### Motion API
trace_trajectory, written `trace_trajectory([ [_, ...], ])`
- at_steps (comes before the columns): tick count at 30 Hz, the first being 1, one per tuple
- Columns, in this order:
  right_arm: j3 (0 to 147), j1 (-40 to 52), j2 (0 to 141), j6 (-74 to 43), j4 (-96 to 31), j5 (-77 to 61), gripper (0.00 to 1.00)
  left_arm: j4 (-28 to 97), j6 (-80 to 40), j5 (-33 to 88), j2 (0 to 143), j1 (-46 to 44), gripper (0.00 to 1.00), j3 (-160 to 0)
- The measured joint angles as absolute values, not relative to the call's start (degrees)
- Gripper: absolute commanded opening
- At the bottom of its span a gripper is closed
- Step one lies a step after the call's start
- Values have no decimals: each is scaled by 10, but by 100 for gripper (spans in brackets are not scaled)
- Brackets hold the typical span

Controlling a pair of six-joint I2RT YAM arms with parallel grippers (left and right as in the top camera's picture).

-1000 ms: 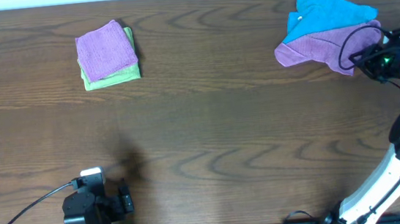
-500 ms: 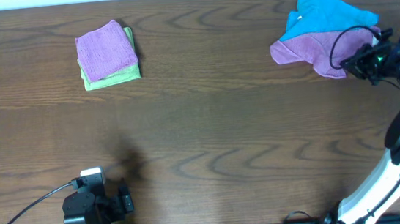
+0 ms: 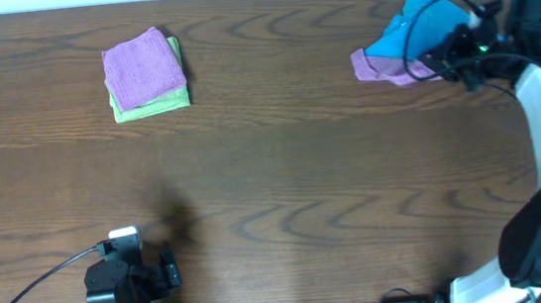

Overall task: Fold the cloth
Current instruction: 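Lift the pink cloth off the blue cloth and carry it toward center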

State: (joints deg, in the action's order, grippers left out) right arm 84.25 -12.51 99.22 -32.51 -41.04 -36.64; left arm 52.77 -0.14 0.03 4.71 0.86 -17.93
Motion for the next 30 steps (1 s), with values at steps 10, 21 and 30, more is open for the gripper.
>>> trace_trajectory([
  [10,840,-47,993,-437,-12,-364,1,529,-2,0,47,9,95,-180],
  [21,842,-9,993,-488,139,-365,1,531,-1,0,47,9,95,-181],
  [30,843,76,993,-423,-67,-378,1,531,-1,0,47,9,95,-181],
])
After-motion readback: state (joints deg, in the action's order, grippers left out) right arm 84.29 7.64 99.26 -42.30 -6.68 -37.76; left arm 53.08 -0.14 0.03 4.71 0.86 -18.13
